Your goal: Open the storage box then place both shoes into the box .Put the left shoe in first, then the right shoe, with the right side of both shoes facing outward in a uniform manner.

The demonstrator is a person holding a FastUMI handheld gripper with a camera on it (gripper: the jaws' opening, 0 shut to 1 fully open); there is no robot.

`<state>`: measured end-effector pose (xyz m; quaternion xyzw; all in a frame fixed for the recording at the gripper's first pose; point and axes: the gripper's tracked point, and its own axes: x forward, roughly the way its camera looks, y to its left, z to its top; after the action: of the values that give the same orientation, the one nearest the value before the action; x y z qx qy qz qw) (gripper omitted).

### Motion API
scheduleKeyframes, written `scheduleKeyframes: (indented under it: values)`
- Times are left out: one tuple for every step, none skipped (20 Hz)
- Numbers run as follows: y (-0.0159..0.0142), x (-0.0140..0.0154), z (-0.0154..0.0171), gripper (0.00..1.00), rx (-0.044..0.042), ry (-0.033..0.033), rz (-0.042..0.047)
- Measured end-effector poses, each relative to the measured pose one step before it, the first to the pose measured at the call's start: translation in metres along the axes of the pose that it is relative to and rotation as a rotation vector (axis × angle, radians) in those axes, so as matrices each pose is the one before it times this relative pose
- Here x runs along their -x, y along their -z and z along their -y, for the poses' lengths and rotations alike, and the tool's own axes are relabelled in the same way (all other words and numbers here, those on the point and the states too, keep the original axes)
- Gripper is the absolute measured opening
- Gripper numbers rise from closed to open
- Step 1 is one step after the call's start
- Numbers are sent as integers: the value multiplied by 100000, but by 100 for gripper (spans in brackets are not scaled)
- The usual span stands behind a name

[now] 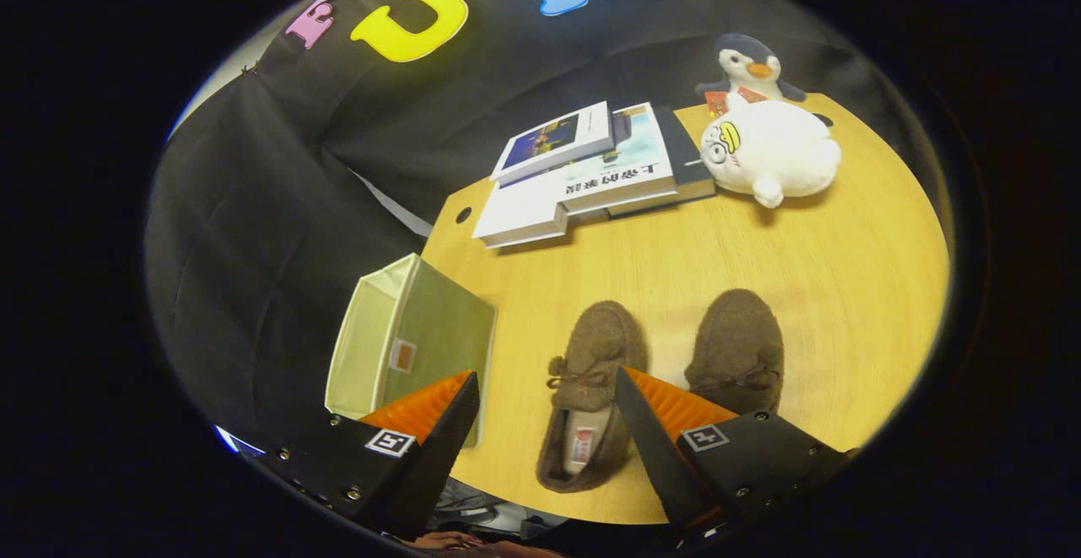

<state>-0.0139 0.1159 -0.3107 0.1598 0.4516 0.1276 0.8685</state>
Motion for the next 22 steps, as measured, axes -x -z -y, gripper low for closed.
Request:
scheduleKeyframes:
  values:
    - [697,54,628,99,241,1183,-1006]
    - [619,-186,759,98,442,1946,-1517]
    - [803,-302,590,98,942,2001,-1715]
    - [636,-316,471,98,1403,1642,-1647]
    - [740,-197,413,98,2037,1503,-1808]
    - [574,-675,229,97,2349,917,-1622]
    - [741,-241,292,94,2668,2374,-2157]
    - [563,-683,496,86,2525,2489,-2197]
    - [511,-763,144,85,1351,1702,-1780]
    - [358,-828,-85,85,737,426,-1510]
    - [197,-667,32,84,61,857,-1410]
    - [-115,-704,71,83,-8,897,-737]
    - [-52,-700,-20,83,-250,1102,-505]
    - [-285,-851,215,83,35,1698,59]
    - [-149,-587,411,81,-208,2935,-633]
    - [-249,-703,16,73,-348,758,-540]
    - [-36,-484,149,73,13,2080,-491]
    - [-98,-87,-9,58,-1422,-671,-865]
    - [210,69,-519,43,-2184,-501,-1568]
    - [-146,-122,-124,19,-437,-135,-443]
    - [-103,-85,453,19,1459,1974,-663]
    - [-498,1391,166,2,-554,520,950]
